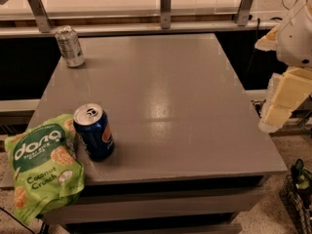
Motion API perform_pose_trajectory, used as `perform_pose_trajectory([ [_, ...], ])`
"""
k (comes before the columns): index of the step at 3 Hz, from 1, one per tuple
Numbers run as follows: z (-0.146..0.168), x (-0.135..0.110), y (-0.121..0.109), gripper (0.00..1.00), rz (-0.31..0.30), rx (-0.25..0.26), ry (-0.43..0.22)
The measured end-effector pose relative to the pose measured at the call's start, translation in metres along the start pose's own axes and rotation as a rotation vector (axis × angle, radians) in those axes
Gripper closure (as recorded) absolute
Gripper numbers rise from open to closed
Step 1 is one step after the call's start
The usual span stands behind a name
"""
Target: Pick pepsi can
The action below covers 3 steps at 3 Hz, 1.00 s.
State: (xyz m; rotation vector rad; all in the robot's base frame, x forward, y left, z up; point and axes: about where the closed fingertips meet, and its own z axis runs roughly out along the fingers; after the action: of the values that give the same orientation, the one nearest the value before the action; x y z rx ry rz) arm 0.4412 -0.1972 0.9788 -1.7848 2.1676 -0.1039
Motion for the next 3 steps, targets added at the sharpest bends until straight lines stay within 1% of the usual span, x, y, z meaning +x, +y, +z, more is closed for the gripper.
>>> perform_pose_trajectory([
  [2, 0.010, -0.063, 0.003, 0.00, -0.188, -0.018, -0.059],
  [3, 0.015, -0.094, 0.008, 0.00, -0.273, -0.035, -0.090],
])
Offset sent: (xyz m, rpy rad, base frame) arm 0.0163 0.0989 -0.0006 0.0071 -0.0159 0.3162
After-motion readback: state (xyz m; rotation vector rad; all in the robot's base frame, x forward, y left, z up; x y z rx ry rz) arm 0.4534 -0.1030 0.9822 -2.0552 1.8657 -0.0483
